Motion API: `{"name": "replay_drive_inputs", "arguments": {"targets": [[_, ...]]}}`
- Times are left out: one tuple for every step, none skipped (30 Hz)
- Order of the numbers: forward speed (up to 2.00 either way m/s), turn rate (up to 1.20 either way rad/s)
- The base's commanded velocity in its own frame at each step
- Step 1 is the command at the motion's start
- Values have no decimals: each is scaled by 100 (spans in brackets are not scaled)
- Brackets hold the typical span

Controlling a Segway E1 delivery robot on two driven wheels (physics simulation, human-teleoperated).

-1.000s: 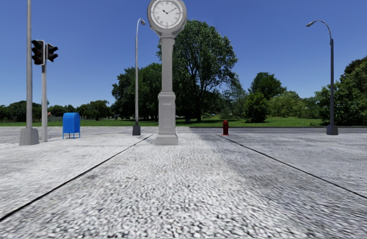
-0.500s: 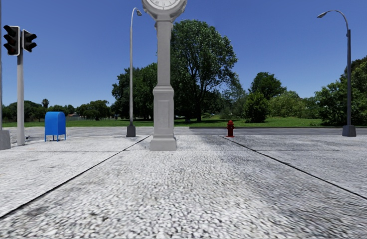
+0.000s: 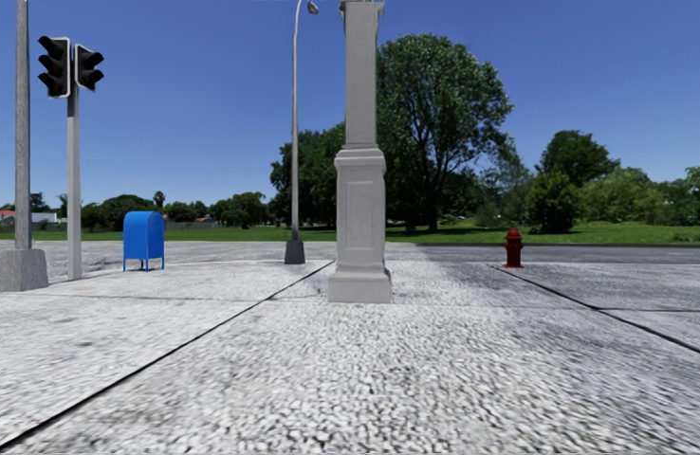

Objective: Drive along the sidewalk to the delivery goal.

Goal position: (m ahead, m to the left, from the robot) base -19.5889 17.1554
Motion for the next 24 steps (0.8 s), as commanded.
{"name": "replay_drive_inputs", "arguments": {"targets": [[200,70],[200,70],[200,70],[200,70],[200,70],[200,70],[200,70],[200,70],[200,70],[200,70],[200,70],[200,70],[200,70],[200,70],[200,70],[200,70],[200,70],[200,79],[200,91],[200,96],[200,96],[200,99],[200,99],[200,99]]}}
